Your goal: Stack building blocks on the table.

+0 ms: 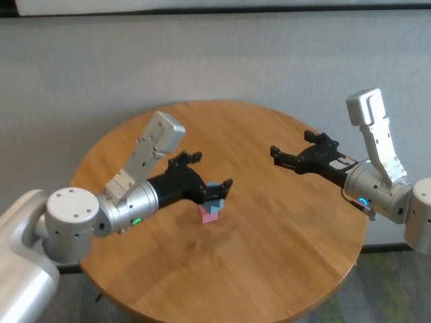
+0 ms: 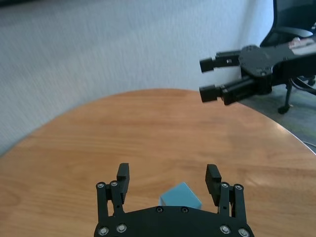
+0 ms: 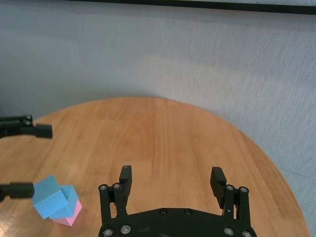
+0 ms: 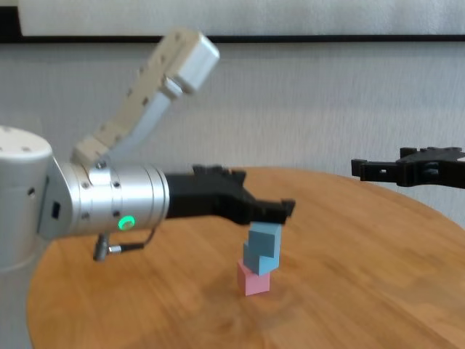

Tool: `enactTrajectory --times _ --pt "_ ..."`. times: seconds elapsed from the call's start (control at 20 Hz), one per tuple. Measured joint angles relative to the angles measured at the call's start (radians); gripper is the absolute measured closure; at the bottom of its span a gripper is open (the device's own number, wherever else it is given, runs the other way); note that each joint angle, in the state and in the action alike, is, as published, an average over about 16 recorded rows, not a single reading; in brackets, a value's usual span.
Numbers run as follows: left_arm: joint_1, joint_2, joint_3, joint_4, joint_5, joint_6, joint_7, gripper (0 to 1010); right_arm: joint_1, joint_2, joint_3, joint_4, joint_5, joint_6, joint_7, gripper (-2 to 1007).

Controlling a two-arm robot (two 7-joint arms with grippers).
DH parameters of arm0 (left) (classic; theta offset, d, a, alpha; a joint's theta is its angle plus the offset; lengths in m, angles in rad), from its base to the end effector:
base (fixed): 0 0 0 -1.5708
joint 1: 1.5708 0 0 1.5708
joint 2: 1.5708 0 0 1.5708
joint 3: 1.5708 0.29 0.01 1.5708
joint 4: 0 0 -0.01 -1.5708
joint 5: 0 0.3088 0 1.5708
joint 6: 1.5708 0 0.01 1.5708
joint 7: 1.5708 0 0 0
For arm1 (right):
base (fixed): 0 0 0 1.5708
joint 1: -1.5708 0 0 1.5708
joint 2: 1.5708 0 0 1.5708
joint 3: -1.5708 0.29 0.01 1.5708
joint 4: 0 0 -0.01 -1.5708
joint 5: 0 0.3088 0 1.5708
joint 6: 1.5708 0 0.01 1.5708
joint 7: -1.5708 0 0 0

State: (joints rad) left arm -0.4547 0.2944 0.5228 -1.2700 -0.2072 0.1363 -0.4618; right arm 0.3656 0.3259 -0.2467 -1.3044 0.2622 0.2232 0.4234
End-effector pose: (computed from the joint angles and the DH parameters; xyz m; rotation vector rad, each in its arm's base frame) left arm 0.4279 -0.0342 -0.2621 0.2959 -0.0623 0.7394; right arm 0.4238 -0.0502 -0.2554 -0.2239 0.0826 -1.0193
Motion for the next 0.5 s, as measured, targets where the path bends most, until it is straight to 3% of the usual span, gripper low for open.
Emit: enactTrajectory --times 0.5 --pt "0.004 0.039 -0.048 -0.045 0.026 -0.006 0.052 10 0.000 0.000 0.000 0.000 0.000 0.000 0.000 0"
